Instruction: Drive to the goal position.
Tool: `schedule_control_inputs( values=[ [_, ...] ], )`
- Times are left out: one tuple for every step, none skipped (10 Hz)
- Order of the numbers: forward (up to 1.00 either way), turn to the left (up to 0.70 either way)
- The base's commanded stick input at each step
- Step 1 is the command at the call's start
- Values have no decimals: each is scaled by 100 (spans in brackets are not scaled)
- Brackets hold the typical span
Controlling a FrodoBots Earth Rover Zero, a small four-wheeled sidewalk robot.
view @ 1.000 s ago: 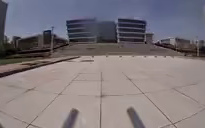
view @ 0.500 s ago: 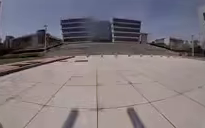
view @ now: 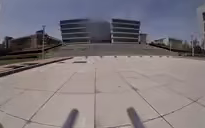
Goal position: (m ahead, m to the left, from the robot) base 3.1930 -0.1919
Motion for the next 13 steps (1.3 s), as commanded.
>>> schedule_control_inputs(
  values=[
    [70, 0],
    [70, 0],
    [70, 0],
    [70, 0],
    [70, 0],
    [70, 0],
    [70, 0],
    [70, 0],
    [70, 0],
    [70, 0],
    [70, 0],
    [70, 0],
    [70, 0]
  ],
)
